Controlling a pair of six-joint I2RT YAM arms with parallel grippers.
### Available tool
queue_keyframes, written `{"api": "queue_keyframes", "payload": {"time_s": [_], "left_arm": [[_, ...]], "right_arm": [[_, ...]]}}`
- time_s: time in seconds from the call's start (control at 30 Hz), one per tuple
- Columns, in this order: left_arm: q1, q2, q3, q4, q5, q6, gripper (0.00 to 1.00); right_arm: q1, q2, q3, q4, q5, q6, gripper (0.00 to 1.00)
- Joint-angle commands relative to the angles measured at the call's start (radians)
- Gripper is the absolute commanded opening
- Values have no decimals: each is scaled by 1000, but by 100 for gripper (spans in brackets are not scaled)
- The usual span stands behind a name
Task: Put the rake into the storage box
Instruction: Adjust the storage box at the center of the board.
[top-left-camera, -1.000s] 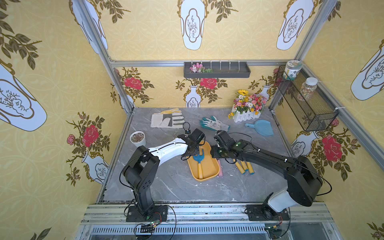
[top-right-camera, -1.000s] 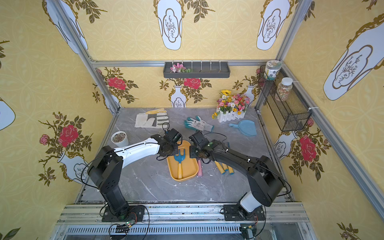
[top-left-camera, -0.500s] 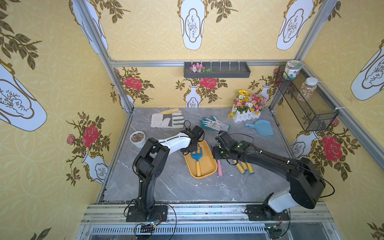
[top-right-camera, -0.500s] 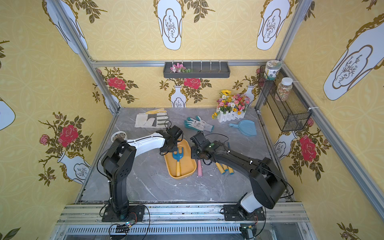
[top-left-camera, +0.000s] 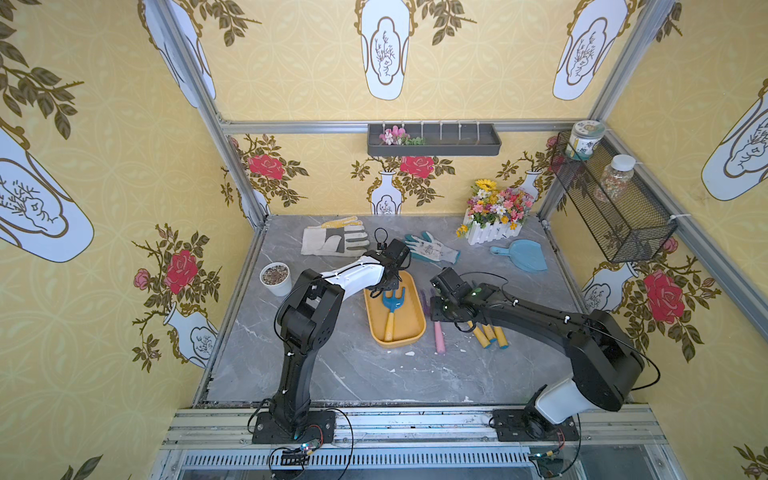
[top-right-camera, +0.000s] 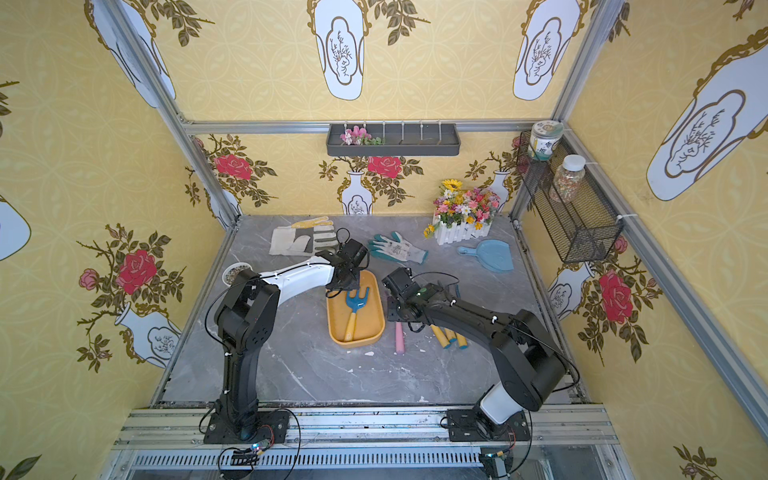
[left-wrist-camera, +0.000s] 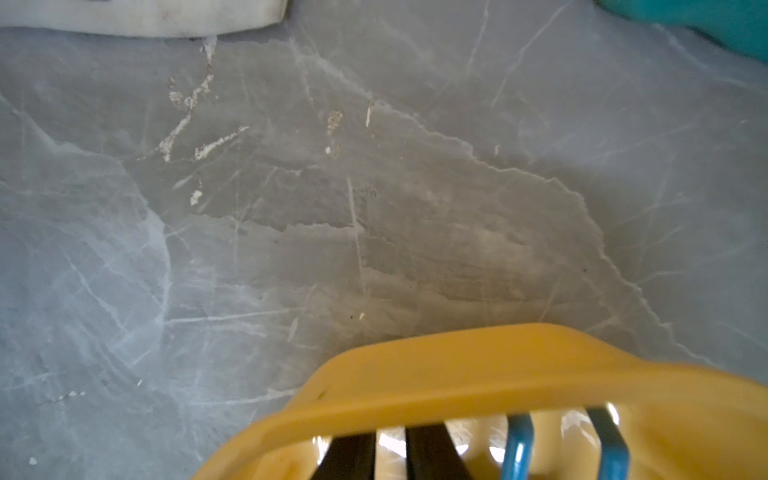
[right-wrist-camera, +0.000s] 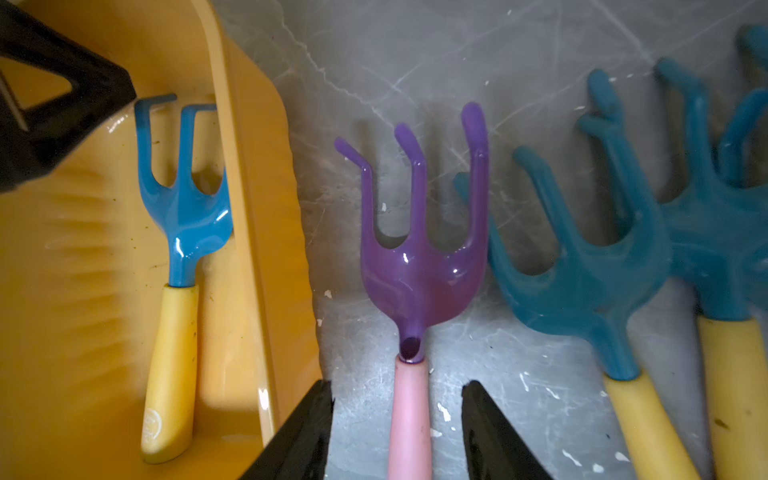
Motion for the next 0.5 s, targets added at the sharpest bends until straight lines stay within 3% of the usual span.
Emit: {"api": "queue_keyframes", "payload": {"time_s": [0.0, 0.33, 0.47], "left_arm": [[0, -39, -8, -3, 30, -11, 18], [0, -185, -141, 28, 48, -141, 19], [0, -214, -195, 54, 62, -195, 19]], "right_arm": [[9, 39, 14, 36, -35, -20, 54], [91, 42, 13, -3, -45, -8, 53], [102, 1, 2, -67, 76, 43, 53]]}}
